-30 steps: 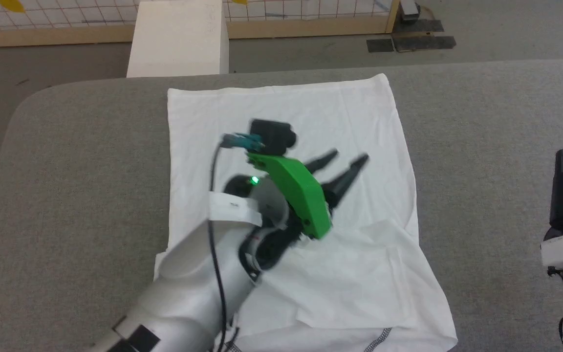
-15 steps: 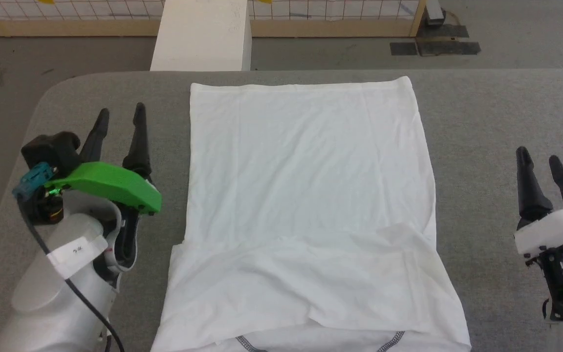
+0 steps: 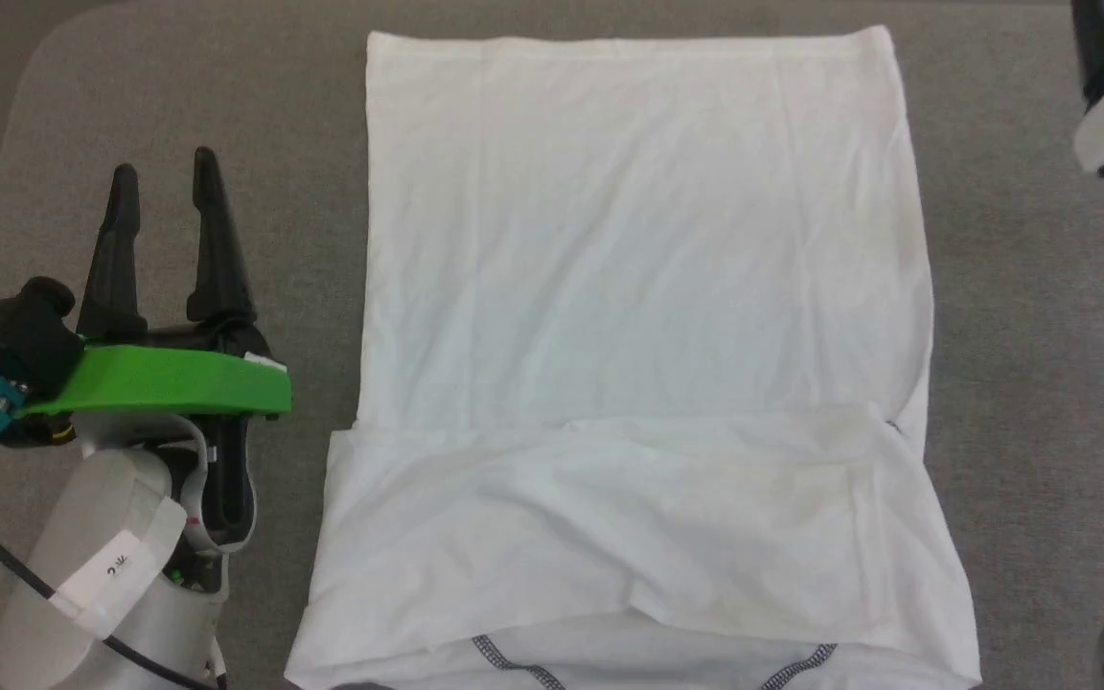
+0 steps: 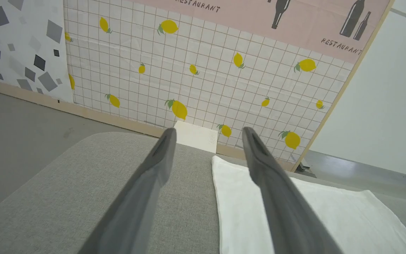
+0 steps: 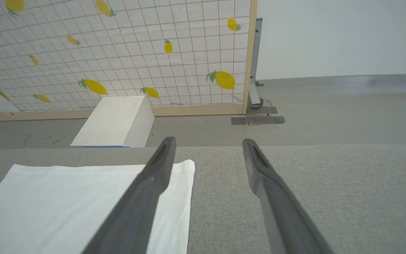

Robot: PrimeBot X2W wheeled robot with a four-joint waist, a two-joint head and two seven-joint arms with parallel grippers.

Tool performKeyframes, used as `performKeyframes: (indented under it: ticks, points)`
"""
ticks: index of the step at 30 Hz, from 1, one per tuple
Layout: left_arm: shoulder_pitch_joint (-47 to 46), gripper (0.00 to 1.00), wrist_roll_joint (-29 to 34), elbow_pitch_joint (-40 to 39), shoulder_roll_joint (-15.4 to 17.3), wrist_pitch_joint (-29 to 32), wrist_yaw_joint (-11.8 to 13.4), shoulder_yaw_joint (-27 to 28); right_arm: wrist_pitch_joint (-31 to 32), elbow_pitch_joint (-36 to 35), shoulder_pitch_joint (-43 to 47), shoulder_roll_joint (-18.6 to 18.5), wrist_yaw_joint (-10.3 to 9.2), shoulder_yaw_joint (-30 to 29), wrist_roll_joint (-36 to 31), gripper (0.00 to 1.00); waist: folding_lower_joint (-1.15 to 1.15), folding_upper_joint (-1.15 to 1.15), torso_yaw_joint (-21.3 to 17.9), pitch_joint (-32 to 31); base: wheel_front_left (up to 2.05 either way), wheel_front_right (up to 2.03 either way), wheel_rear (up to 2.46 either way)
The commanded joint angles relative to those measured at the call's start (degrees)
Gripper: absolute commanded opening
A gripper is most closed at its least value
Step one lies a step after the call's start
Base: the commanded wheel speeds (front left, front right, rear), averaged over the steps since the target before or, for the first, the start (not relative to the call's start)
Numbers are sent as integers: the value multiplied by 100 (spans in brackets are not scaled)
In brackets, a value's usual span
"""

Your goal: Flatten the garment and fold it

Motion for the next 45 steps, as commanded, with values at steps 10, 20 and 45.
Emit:
performKeyframes:
  ticks: [10,20,45]
  points:
    - [-144,100,343,-307,-372,-20,-279,247,2224,1091,-1800,-639,-8,549,-972,100,0,0,922,1661,0,0,0]
    - [-121,100,573,-411,-592,-20,-481,440,3395,1234,-2206,-1008,-8,1418,-991,100,0,0,1008,2102,0,0,0]
    - [-4782,100,-64,2141,170,5559,-258,-587,3568,646,-2669,-711,-8,2479,-50,0,0,0,13,2303,0,0,0]
